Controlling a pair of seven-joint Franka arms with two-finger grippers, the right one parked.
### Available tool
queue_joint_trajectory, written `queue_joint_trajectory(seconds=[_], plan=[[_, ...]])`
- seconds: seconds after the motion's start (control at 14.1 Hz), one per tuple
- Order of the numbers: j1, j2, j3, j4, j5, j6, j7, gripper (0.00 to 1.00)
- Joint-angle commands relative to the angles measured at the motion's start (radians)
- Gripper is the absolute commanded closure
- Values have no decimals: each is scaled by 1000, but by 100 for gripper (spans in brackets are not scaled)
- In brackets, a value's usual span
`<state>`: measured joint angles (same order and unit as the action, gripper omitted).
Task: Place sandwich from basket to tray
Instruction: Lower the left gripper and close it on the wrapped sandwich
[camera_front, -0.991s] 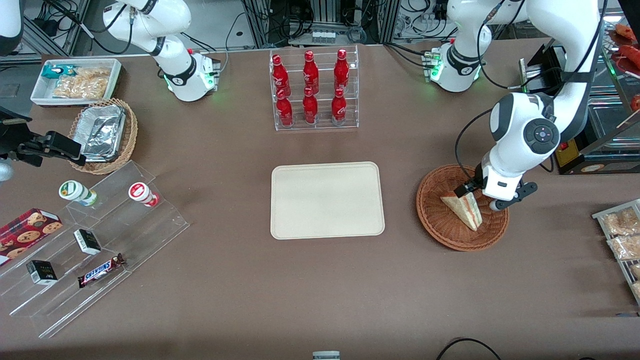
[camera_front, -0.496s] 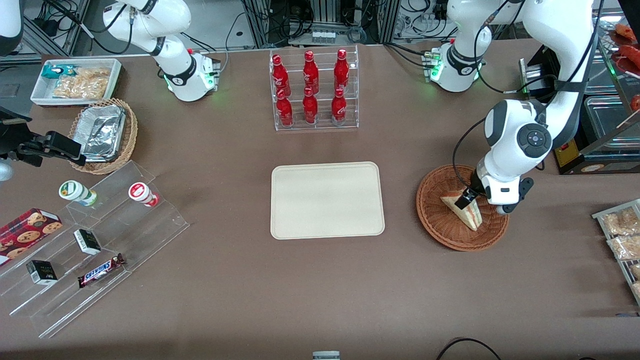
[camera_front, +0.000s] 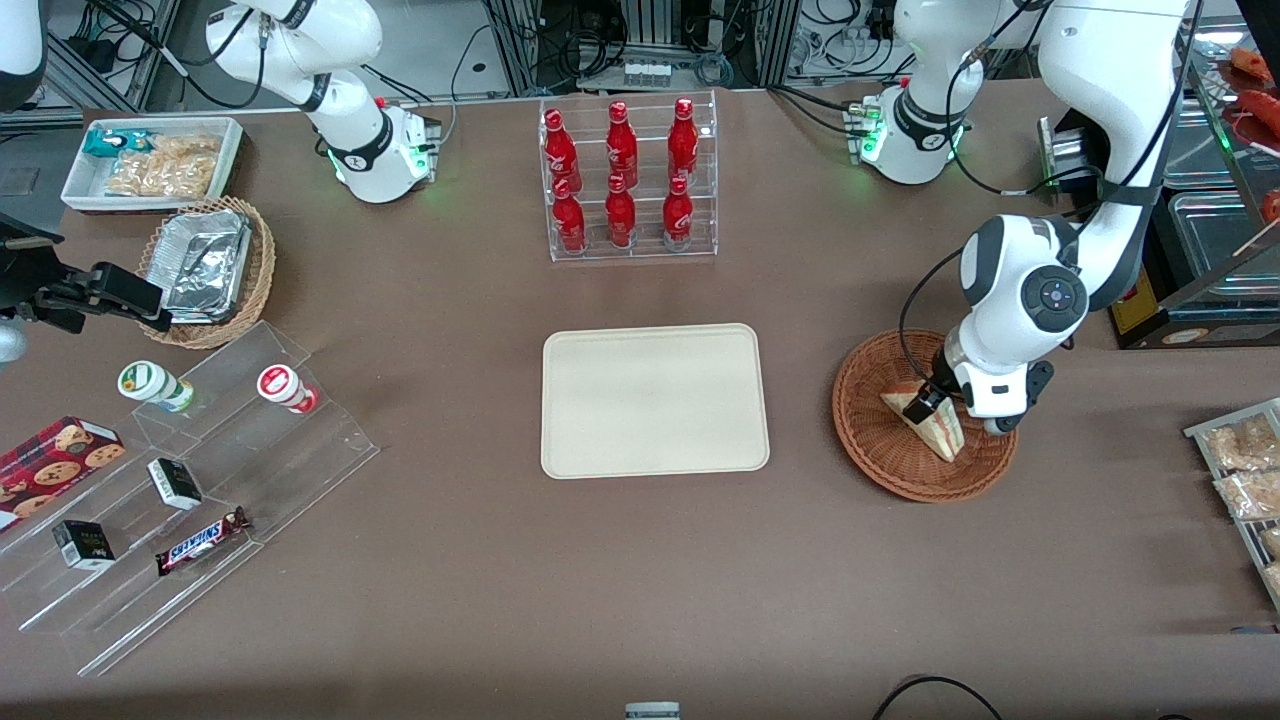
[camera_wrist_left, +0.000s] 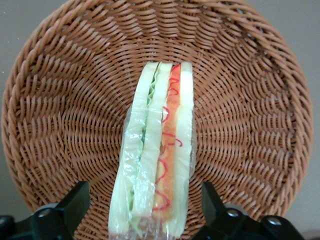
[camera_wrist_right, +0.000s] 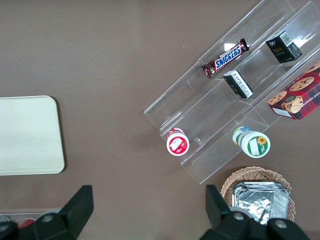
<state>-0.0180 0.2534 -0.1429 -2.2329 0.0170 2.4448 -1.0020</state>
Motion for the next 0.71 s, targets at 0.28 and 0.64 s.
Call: queue_joint_trajectory(seconds=[0.28,0.64], plan=[[3,-19,2,76,6,-120,31,96],[-19,-8,-20,271,6,-384,175,96]])
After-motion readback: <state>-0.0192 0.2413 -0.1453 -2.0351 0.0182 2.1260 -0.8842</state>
